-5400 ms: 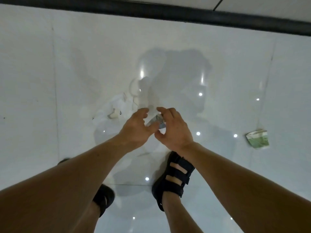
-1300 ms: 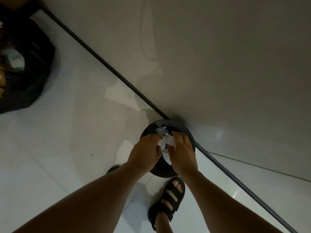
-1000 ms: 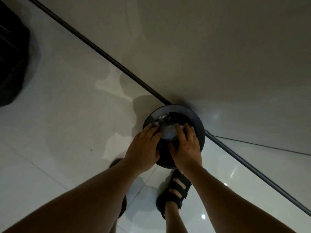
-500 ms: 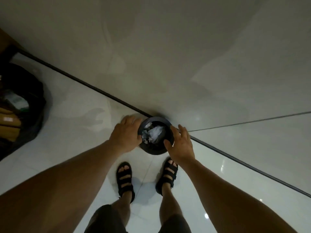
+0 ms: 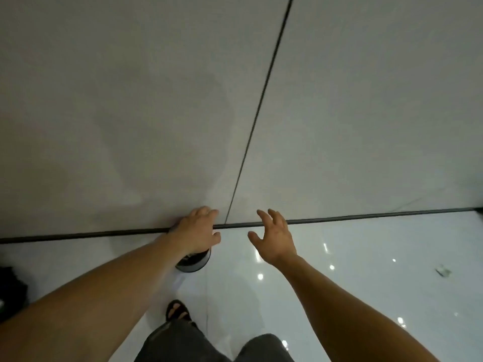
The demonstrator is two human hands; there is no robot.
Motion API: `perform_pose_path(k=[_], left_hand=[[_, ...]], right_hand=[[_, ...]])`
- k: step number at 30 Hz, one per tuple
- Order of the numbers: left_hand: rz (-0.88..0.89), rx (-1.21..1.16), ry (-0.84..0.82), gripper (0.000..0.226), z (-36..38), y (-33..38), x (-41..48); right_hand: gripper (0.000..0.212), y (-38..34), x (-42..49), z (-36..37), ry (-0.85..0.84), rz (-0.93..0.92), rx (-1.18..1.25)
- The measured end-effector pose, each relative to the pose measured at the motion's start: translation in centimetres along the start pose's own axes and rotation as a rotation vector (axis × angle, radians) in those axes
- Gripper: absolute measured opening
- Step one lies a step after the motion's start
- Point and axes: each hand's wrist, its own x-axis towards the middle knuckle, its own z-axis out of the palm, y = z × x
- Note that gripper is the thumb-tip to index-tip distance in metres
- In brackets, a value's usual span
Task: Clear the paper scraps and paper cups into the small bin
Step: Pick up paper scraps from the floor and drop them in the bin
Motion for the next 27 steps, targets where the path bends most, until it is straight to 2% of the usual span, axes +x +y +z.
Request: perform_pose_path(k=[9, 16, 19, 27], left_hand=[[0.26, 0.126, -0.065, 0.07, 4.4, 24.6, -1.5], [0.567, 0.24, -0.092, 0.069, 8.4, 42.6, -3.7], [0.66, 0.318, -0.117, 0.069, 10.1, 48.6, -3.8], [0.861, 0.389, -0.255, 0.068, 15.8, 60.5, -2.6]], right_hand=[[0.068, 18.0, -13.1, -8.6, 0.185, 0.297, 0.052], [0.068, 30.3, -23.2, -14.2, 0.377, 0.578, 0.146], [0.068, 34.3, -26.8, -15.5, 0.452, 0.682, 0.189], [0.071, 43.4, -31.7, -17.3, 0.475, 0.929, 0.304]])
